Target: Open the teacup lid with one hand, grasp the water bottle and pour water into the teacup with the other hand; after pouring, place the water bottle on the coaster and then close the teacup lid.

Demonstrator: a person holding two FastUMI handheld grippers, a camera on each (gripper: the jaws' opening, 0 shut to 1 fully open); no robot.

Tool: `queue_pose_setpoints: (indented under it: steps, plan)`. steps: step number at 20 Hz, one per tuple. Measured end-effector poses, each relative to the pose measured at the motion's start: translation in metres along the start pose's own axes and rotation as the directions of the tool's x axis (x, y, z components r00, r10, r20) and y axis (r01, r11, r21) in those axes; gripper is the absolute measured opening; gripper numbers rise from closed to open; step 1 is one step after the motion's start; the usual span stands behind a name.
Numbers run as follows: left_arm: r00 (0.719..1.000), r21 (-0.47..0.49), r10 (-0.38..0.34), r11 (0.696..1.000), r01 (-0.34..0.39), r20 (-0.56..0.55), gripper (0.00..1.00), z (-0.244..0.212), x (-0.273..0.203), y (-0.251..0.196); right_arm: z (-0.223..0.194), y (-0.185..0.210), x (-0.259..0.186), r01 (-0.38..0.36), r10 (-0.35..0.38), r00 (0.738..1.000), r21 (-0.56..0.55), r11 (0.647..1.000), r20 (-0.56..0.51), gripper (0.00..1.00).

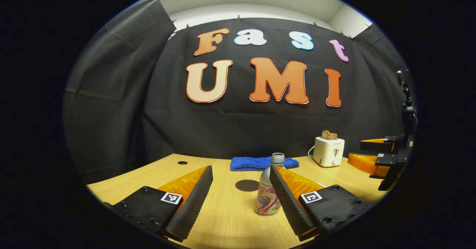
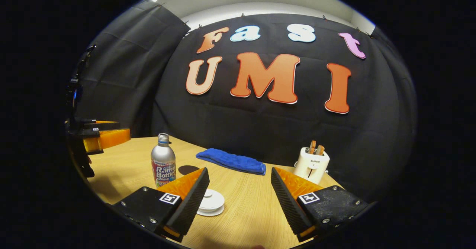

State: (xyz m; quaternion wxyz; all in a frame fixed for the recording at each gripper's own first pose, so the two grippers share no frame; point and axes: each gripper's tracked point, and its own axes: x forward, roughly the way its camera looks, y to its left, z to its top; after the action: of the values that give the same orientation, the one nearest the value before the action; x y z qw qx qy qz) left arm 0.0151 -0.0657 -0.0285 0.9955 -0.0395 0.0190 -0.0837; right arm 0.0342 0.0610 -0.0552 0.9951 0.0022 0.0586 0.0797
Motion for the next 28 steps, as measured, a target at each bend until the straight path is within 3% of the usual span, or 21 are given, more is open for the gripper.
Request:
queue_pose_setpoints:
  steps: [10,20,26,28]
  plan:
    - [1.000,0.030,-0.012,0.999,0.013,-0.025,1.00,-0.008,0.013,-0.033,-0.044,0.033,0.031,-0.160,0.163,0.979,0.034,0.986,-0.124,0.97]
    - [0.998,0.056,-0.015,0.998,0.018,-0.059,1.00,-0.020,0.023,-0.045,-0.080,0.060,0.056,-0.249,0.260,0.940,0.076,0.965,-0.221,0.71]
    - [0.997,0.054,-0.006,0.999,0.010,-0.078,1.00,-0.027,0.029,-0.040,-0.087,0.069,0.056,-0.271,0.290,0.928,0.109,0.956,-0.235,0.48]
    - [0.997,0.050,-0.003,0.999,0.008,-0.080,1.00,-0.027,0.029,-0.039,-0.087,0.070,0.057,-0.274,0.290,0.928,0.102,0.956,-0.234,0.36]
